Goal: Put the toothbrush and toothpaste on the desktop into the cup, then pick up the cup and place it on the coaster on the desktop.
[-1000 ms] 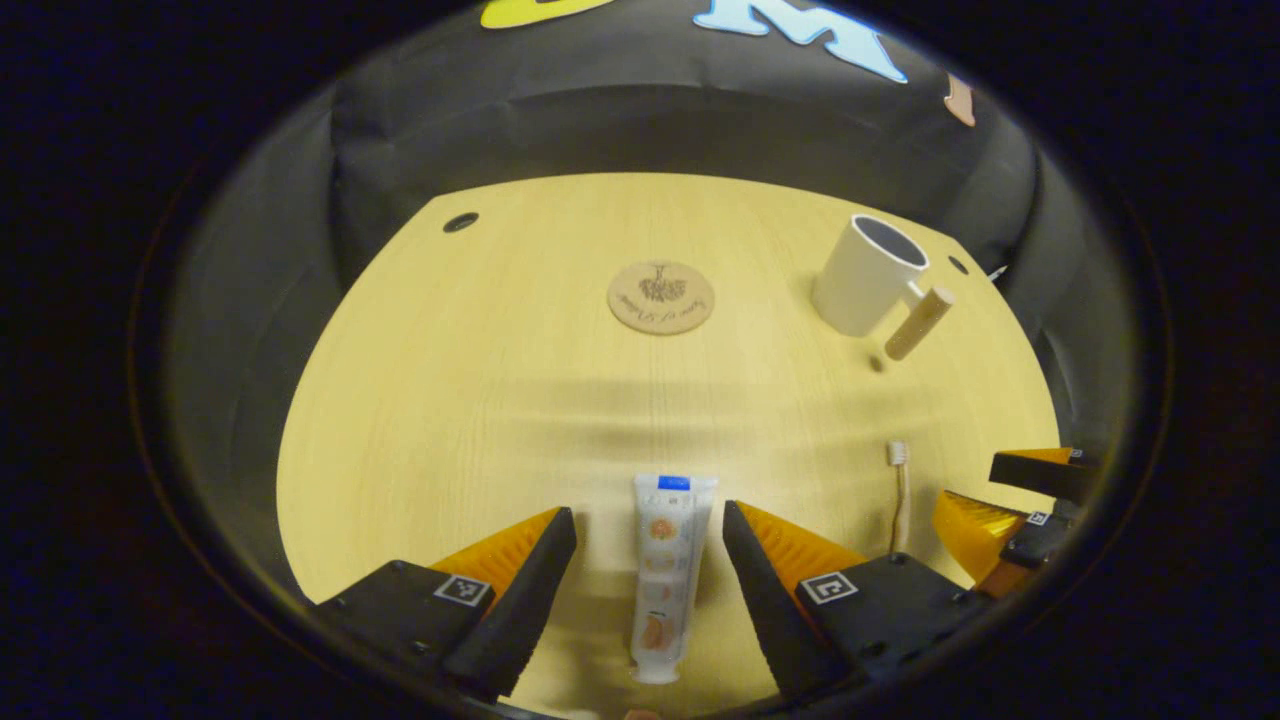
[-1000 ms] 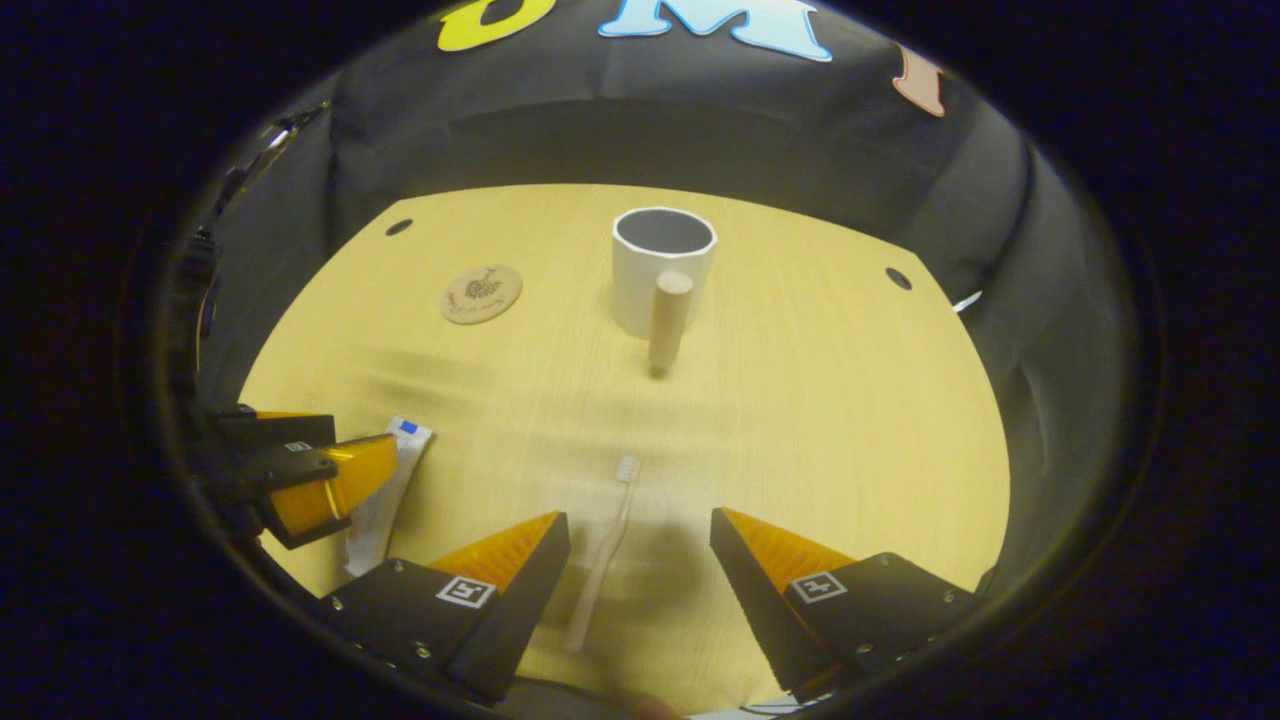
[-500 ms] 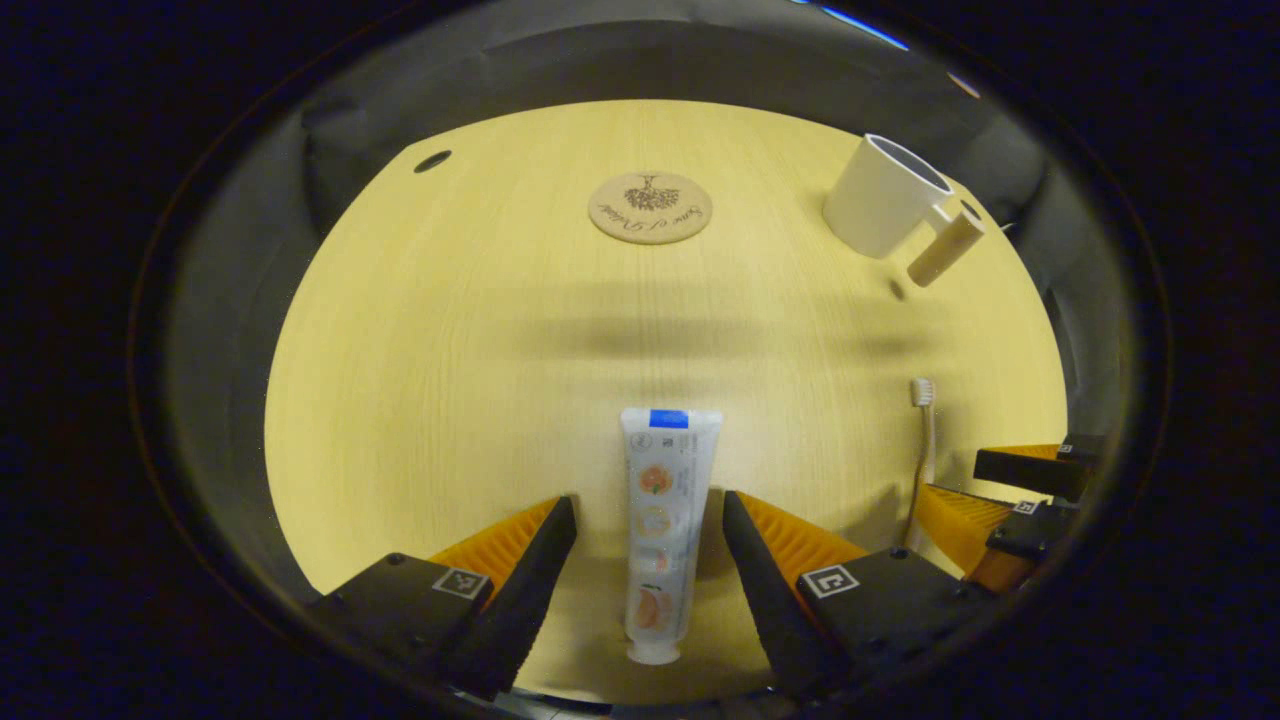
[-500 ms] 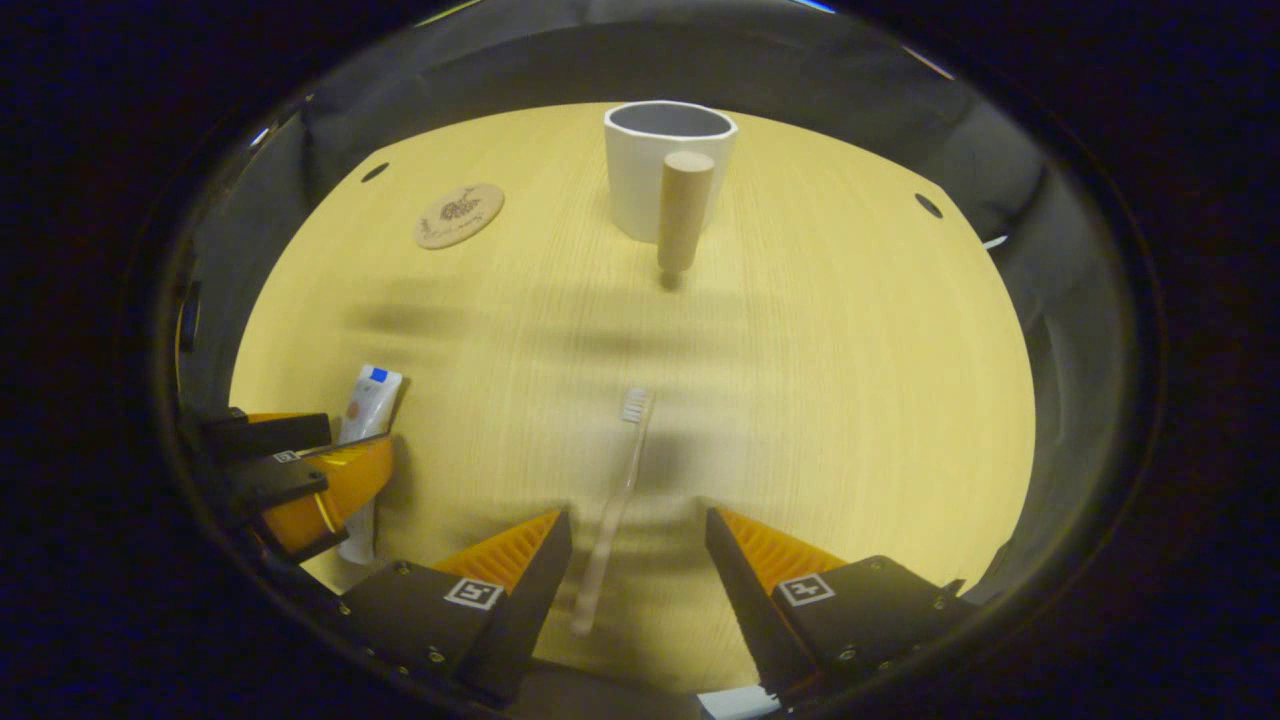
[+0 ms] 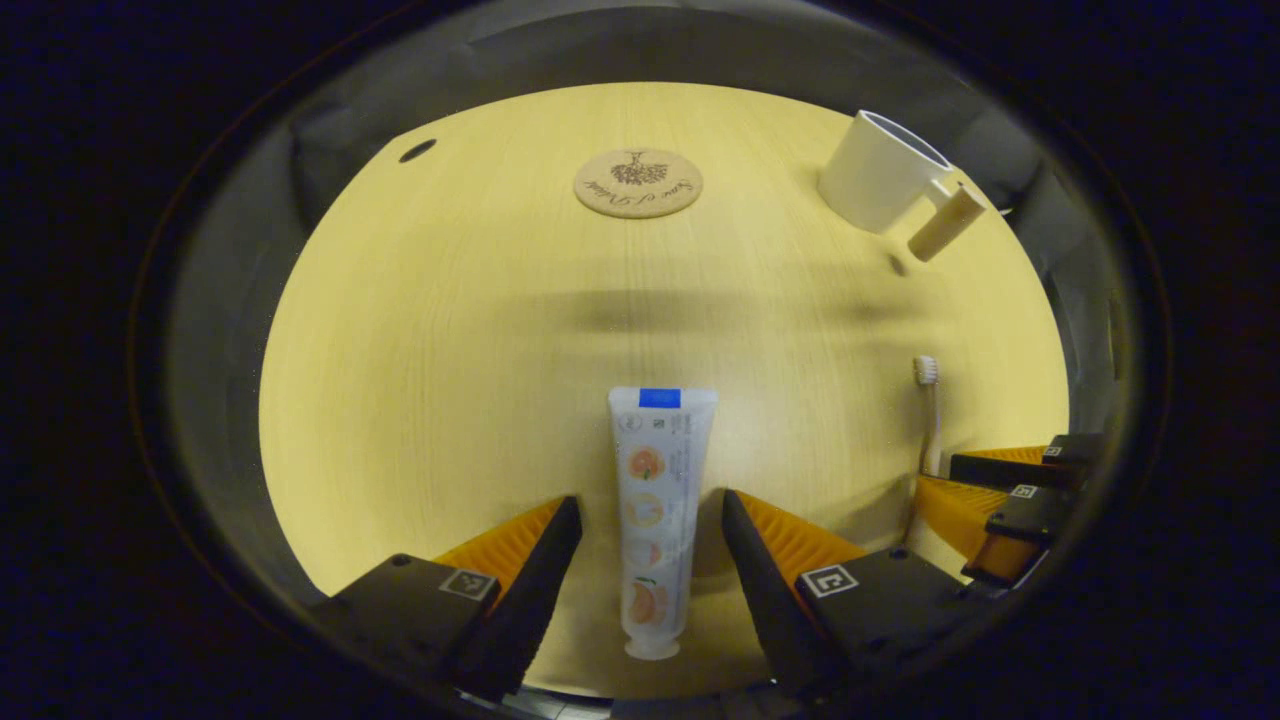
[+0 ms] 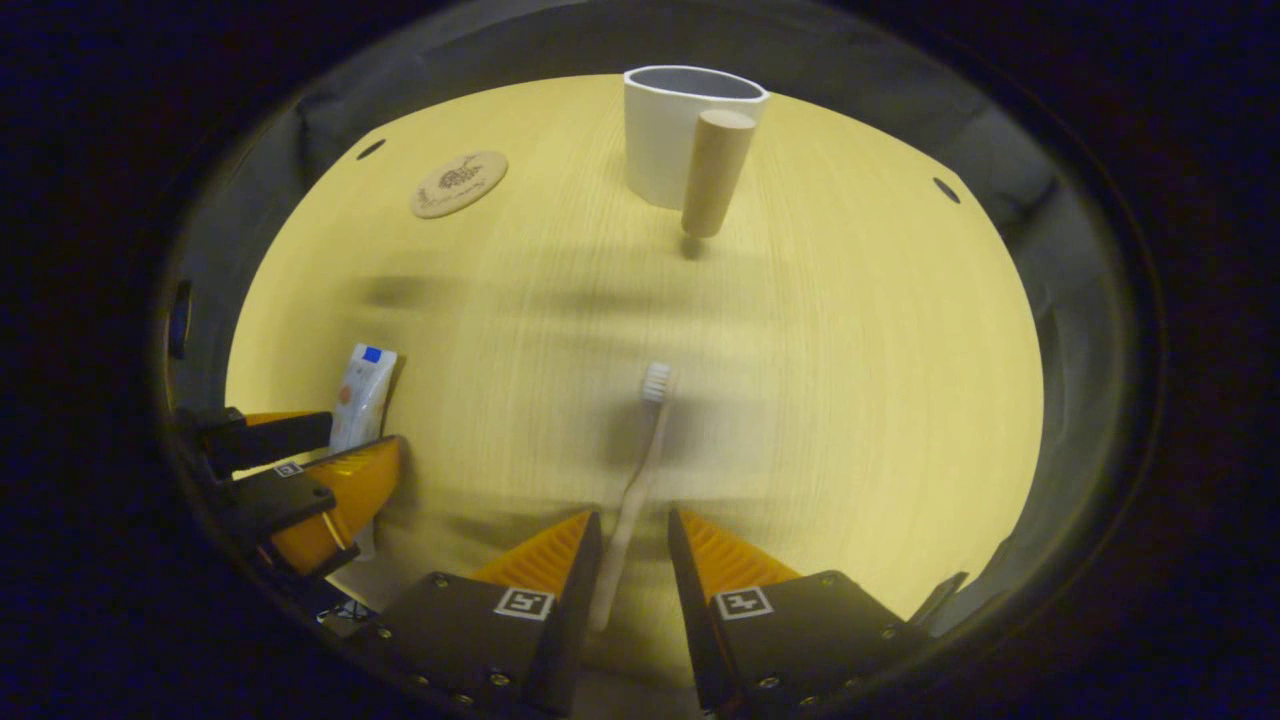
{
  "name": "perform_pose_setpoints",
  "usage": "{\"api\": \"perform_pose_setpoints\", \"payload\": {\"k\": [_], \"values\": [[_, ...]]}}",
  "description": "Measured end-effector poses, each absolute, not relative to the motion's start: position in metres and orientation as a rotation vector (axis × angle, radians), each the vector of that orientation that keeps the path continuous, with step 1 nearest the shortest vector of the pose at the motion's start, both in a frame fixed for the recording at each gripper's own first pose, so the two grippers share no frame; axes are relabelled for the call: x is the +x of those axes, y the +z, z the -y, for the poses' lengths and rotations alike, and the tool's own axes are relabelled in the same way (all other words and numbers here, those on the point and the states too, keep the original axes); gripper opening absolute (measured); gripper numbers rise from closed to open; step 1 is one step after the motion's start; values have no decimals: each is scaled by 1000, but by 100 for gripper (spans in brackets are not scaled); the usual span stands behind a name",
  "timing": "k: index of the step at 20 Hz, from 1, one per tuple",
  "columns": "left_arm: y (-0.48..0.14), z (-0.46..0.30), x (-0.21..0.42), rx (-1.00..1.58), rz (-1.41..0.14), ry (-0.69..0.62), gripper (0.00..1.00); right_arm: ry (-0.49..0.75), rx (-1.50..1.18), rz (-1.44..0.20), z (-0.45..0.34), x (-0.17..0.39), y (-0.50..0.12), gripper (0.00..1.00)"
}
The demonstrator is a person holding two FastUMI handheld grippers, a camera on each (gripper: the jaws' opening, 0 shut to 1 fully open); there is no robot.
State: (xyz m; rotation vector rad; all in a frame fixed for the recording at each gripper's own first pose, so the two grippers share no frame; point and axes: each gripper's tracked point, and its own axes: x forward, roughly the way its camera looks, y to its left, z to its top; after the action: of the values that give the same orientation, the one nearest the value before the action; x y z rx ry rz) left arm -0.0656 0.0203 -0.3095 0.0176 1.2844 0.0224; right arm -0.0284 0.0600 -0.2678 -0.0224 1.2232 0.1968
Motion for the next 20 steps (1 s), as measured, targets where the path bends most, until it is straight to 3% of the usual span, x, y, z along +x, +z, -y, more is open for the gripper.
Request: {"api": "perform_pose_setpoints", "payload": {"k": [2, 3, 9, 10, 11, 12, 13, 20], "values": [[-311, -20, -65, 27, -1285, 18, 94, 181, -21, -1230, -59, -29, -268, 43], [-310, -20, -66, 34, -1287, 16, 89, 190, -13, -1239, -62, -30, -270, 31], [-309, -20, -66, 39, -1286, 11, 85, 183, 2, -1265, -63, -34, -277, 32], [-310, -20, -65, 41, -1284, 7, 79, 189, 5, -1280, -62, -37, -276, 18], [-310, -20, -66, 41, -1283, 7, 79, 194, 13, -1272, -62, -35, -278, 18], [-310, -20, -64, 36, -1280, 9, 73, 181, 34, -1269, -61, -33, -276, 18], [-310, -21, -65, 43, -1279, 7, 67, 193, 54, -1289, -63, -38, -275, 8], [-305, -24, -62, 52, -1242, -26, 35, 252, 46, -1239, -63, -37, -276, 2]]}}
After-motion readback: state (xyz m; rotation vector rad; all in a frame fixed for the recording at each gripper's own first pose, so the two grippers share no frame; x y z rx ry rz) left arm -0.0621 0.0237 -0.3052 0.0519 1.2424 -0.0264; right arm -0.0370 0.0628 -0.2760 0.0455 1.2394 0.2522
